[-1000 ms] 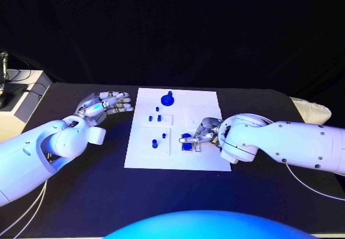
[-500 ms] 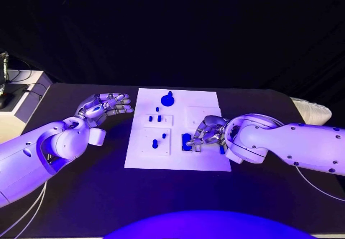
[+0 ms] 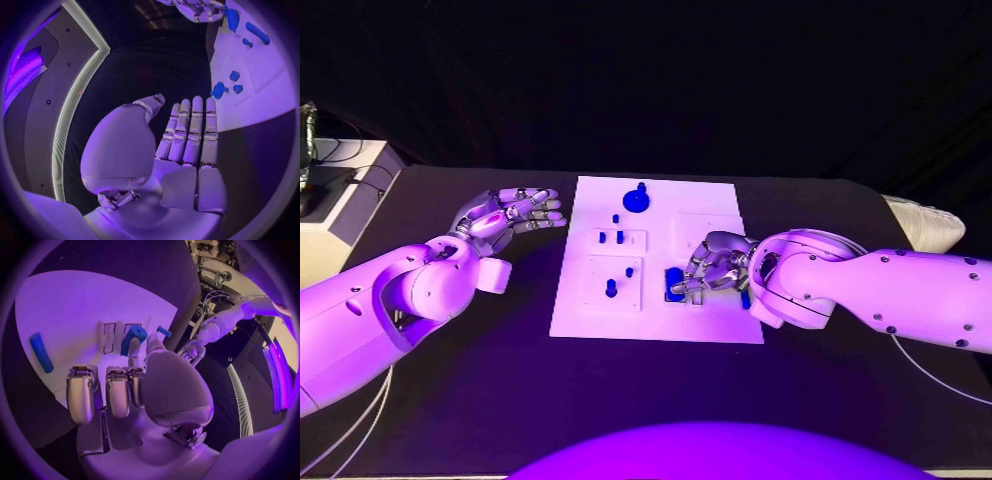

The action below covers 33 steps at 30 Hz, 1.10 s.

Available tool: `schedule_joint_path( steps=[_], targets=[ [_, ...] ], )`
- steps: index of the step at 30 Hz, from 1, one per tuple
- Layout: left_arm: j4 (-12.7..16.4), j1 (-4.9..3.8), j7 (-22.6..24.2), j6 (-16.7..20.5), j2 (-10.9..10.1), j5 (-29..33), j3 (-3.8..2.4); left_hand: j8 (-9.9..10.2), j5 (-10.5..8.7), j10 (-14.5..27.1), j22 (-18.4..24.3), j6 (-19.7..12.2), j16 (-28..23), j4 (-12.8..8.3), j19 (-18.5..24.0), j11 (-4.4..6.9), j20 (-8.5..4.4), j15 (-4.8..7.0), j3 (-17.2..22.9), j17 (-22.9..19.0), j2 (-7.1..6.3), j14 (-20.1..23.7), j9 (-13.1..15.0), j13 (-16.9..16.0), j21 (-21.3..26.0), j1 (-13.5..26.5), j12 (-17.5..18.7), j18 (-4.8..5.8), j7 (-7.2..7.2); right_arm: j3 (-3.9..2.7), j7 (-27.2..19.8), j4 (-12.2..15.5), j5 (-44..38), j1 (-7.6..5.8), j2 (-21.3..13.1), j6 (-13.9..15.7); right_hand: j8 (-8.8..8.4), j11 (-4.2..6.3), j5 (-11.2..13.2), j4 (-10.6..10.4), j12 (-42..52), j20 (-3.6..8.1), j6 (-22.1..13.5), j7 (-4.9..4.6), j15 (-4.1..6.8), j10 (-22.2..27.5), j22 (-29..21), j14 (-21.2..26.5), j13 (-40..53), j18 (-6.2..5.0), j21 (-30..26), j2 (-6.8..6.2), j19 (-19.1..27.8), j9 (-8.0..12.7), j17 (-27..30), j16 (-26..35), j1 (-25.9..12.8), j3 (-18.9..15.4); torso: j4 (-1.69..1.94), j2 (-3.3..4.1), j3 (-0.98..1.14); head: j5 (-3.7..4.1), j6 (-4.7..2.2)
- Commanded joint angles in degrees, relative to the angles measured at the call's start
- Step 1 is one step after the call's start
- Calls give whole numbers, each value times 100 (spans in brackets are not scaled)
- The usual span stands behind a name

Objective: Assemble the parts on the task board

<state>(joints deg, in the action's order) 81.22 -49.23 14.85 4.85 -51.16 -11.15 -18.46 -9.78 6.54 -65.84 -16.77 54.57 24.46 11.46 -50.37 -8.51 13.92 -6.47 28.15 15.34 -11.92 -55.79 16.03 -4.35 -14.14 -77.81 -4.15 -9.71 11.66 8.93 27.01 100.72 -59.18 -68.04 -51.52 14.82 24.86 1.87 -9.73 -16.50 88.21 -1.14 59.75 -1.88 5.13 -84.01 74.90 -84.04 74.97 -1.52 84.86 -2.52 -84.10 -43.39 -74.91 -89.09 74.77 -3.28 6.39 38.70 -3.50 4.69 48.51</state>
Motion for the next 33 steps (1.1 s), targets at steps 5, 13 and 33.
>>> schedule_joint_path(
  steps=[5,13,33],
  targets=[
    [14,2,22,-81,-4,34,-4,-15,8,3,5,15,-20,28,-33,-4,2,10,-22,5,48,-31,-9,-9,18,-8,24,-69,2,-1,76,-45,-299,29,46,-21,161,98,272,8,53,97,35,82,101,-542,1395,-555,1428,65,36,41,-507,-54,-1319,-26,436,247,-1,0,-2,-16,32],
    [14,3,21,-89,-3,34,-4,-16,8,4,10,16,-28,34,-37,-3,2,9,-23,12,56,-32,-11,-10,25,-11,24,-70,0,-1,133,-69,-545,59,92,254,265,145,314,19,179,134,49,136,139,-599,1424,-568,1503,87,156,32,-528,-55,-1379,-46,853,601,3,1,2,-12,44],
    [11,5,25,-100,5,34,-4,-16,9,4,13,17,-32,39,-39,-3,3,9,-23,15,62,-32,-12,-10,29,-10,24,-70,0,-1,196,-154,-731,142,181,439,304,157,327,10,179,144,69,147,148,-599,1435,-576,1503,96,204,-66,-536,-55,-1415,-58,887,656,0,-9,-5,-1,68]
  ],
)
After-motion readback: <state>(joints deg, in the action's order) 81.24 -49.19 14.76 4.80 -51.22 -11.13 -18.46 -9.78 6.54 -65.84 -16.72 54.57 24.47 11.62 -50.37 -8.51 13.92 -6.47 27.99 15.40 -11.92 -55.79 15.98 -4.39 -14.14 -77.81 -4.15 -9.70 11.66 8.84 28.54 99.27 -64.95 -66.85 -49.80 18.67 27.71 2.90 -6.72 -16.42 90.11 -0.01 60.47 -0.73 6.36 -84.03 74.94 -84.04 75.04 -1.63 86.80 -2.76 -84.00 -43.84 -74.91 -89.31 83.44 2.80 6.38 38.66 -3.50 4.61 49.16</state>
